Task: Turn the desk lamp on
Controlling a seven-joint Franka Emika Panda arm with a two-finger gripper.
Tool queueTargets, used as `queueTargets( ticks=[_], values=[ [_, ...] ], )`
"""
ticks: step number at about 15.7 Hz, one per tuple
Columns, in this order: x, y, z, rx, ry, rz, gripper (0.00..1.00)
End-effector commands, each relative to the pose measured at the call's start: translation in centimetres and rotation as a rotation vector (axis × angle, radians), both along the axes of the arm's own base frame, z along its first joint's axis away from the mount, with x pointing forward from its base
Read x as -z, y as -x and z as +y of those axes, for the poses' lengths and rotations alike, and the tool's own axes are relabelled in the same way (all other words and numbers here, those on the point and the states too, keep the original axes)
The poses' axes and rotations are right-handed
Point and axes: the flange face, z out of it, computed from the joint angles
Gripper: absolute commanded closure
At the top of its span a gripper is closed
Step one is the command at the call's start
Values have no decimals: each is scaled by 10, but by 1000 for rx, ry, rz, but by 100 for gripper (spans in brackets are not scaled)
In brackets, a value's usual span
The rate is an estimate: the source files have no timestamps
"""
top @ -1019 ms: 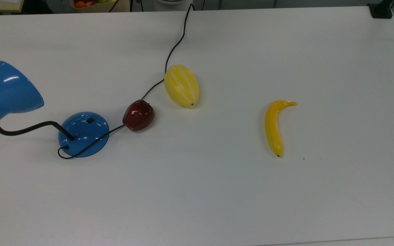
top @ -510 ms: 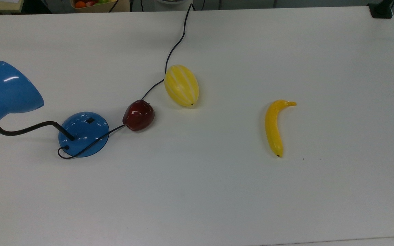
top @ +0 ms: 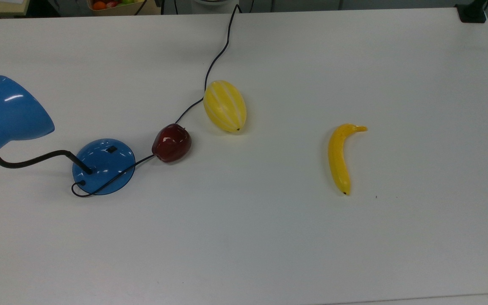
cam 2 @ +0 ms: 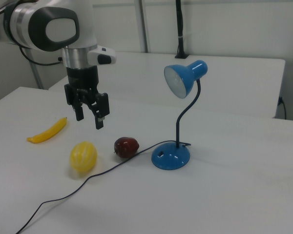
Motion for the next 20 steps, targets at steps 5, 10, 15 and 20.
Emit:
queueTargets(
  ticks=[5,10,15,20],
  values=[
    [1,-15,-25,45,-26,-97,100],
    [10,-28,-35,82,-29,-144,100],
    [34,-53,-42,172,-15,-201,100],
    [84,-88,-61,255,22,-273,100]
  ],
)
